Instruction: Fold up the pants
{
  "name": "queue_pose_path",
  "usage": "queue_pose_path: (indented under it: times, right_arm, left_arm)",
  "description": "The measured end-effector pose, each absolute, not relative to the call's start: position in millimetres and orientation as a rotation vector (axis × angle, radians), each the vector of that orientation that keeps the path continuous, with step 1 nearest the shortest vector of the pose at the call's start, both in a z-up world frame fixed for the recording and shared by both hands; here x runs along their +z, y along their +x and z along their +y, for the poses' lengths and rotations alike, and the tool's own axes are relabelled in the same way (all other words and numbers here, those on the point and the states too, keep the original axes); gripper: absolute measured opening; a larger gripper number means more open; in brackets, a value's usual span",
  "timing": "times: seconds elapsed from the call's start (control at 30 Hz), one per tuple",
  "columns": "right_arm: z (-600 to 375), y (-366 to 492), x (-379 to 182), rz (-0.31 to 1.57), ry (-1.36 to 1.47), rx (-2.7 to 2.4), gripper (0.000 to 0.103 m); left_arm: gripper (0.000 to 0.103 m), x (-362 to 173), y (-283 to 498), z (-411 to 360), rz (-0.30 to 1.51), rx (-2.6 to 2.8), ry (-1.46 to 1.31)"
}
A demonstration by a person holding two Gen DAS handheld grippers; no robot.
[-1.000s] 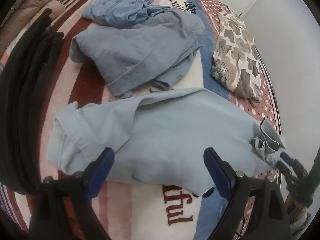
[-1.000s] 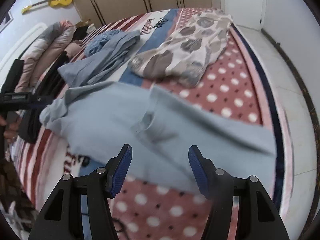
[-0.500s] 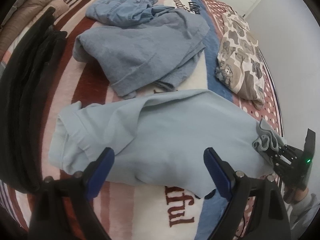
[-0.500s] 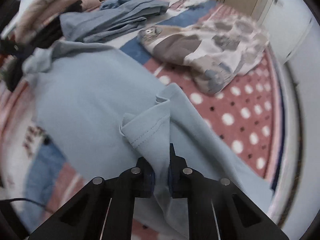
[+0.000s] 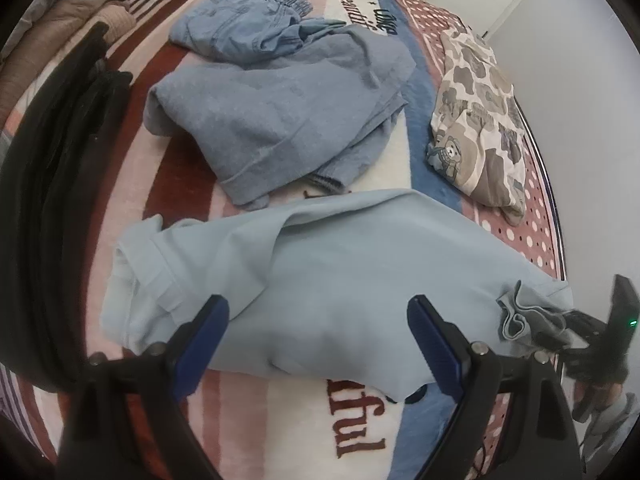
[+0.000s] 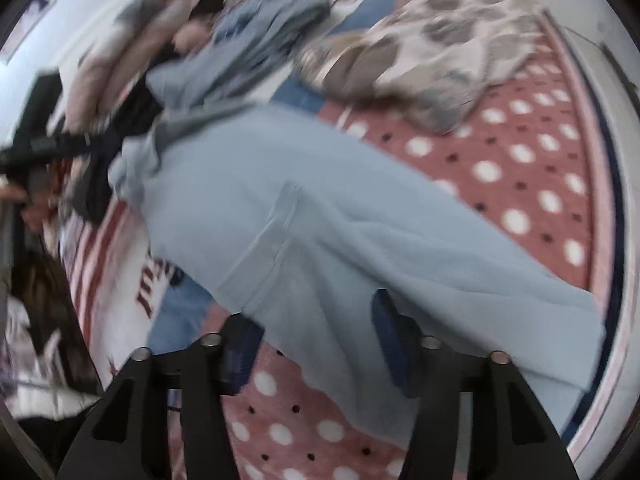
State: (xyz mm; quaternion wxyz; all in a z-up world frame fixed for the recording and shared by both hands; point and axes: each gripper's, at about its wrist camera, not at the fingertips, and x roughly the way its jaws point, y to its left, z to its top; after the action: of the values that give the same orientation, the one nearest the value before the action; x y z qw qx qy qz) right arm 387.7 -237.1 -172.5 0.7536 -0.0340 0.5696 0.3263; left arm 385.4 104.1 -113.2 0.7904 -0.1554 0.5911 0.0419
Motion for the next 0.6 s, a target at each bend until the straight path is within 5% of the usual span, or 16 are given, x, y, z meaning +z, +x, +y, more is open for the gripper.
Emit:
queue_pose_path:
  times: [0.33,0.6]
  right_arm:
    - [-273,417,-174,1.355,0.322,0.841,0.054]
    - [-268,413,-168,1.349,0.280,0.840,0.054]
  left_arm:
    - [0.088,-113,387,103,1.276,0.086,-0.334]
    - [0.088,-114,389,103,1.277,0.095,-0.352]
